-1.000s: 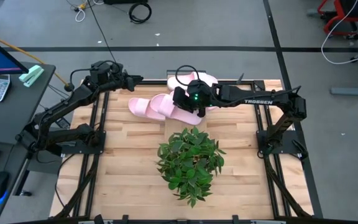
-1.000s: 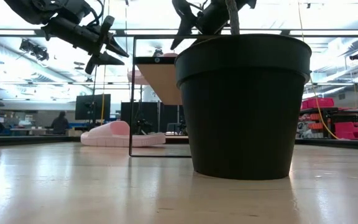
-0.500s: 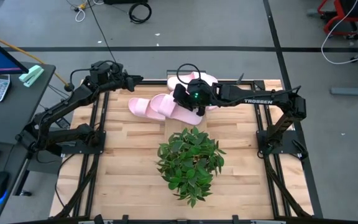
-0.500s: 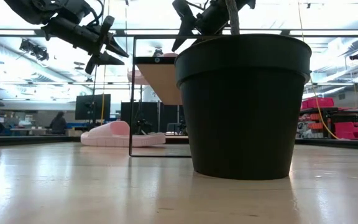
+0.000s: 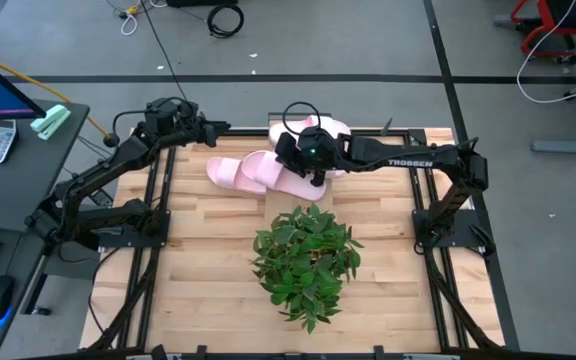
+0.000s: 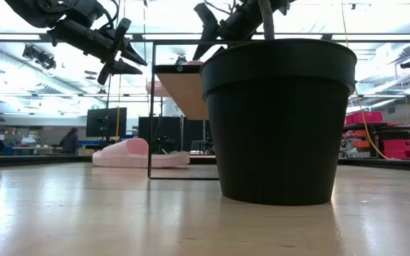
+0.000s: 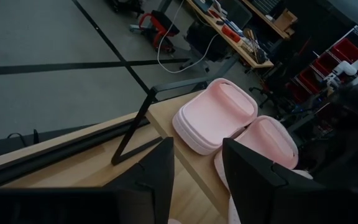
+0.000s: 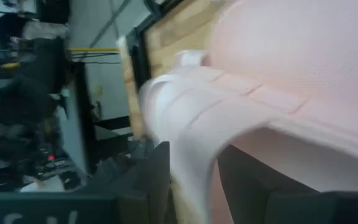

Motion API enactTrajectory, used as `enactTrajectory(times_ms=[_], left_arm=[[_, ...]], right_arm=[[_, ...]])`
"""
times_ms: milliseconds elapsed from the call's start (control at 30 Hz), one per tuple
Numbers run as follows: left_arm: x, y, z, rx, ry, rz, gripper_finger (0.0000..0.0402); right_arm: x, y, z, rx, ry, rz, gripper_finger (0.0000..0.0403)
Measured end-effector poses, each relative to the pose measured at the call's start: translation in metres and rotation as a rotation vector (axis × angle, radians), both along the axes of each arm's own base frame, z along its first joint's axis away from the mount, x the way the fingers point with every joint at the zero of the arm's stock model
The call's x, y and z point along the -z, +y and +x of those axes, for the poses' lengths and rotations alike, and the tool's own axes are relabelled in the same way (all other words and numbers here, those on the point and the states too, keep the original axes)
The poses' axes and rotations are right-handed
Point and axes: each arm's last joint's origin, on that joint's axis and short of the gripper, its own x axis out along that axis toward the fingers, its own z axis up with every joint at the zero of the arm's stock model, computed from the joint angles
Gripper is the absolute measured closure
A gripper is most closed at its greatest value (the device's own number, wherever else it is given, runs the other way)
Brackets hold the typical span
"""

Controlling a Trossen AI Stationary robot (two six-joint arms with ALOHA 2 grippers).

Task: Pick and place slides into the shelf
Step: Put the pink slide on the shelf

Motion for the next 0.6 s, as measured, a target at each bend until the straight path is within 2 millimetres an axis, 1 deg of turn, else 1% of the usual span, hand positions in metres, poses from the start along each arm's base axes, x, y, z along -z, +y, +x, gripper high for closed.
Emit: enactTrajectory(times_ms=[67,167,233,333,467,500,600], left_arm=[[0.0,-0.0001,0.0,0.001,0.0,-0.001,0.0261],[0.0005,-0.0002,0.0,0.001,0.003,-0.005,0.0257],[0.0006,-0.0001,-0.0001,0.0,0.004,-0.005,0.0255],[0.0006,-0.0002,0.0,0.001,0.004,-0.005,0.0253],[0.0007,-0.0002,-0.0001,0.001,0.005,-0.005,0.0253],[0.0007,-0.0002,-0.0001,0.002,0.006,-0.005,0.0253],[0.0012,-0.0003,-0.0002,0.002,0.01,-0.007,0.0253]], right_arm=[[0.0047,-0.0002,0.0019,-0.003,0.015,0.005,0.0262],[0.0062,0.0006,0.0052,-0.012,0.004,0.004,0.0263],[0.0087,0.0005,0.0066,-0.012,0.009,0.007,0.0271],[0.0089,0.0005,0.0067,-0.013,0.01,0.009,0.0305],[0.0093,0.0007,0.007,-0.027,0.018,-0.007,0.0382],[0.0093,0.0007,0.0069,-0.033,0.019,-0.012,0.0388],[0.008,0.0015,0.0063,-0.046,0.013,0.004,0.0387]])
